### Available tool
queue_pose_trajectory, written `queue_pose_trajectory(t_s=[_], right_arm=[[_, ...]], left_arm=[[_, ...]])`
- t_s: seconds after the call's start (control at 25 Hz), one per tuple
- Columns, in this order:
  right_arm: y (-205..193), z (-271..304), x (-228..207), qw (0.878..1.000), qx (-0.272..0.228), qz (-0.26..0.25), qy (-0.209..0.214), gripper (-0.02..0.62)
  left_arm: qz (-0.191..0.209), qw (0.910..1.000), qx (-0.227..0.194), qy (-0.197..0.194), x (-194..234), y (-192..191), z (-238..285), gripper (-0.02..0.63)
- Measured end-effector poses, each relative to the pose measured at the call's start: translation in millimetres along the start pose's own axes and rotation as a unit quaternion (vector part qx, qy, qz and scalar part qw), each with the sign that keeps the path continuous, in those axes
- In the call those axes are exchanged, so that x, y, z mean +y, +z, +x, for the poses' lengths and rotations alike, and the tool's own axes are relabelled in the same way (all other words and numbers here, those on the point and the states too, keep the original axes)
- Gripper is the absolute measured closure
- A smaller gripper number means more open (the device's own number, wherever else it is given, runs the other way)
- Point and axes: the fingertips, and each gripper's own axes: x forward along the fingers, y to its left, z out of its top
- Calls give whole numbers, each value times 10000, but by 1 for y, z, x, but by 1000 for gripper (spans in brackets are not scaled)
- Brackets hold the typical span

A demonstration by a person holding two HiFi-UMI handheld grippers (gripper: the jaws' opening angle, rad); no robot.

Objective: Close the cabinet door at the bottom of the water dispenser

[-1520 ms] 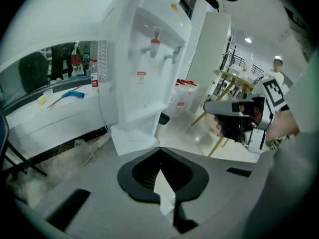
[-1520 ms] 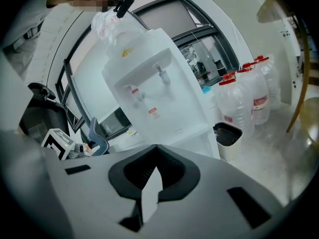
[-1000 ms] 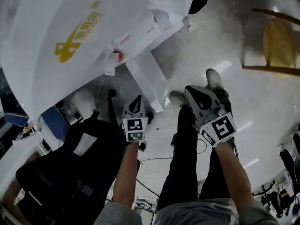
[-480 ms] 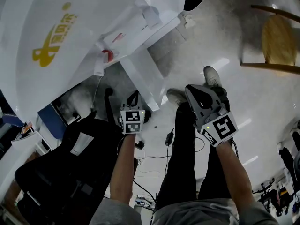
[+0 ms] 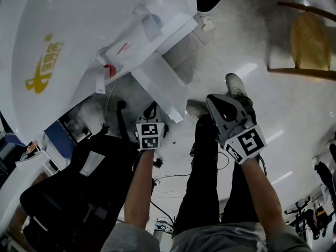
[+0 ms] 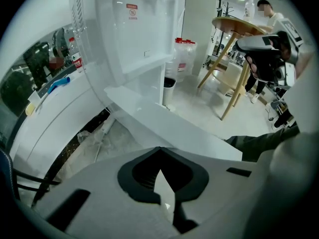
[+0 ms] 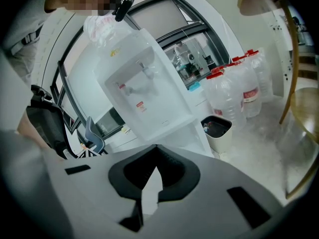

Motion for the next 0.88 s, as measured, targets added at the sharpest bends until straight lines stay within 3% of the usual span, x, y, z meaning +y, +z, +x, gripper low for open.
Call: queue_pose_trajectory(t_s=[0.88], right_arm=[[21, -32, -57, 9983, -247, 231, -464, 586]], left_arm=[[624, 9967, -170, -492, -52, 82, 40, 600]])
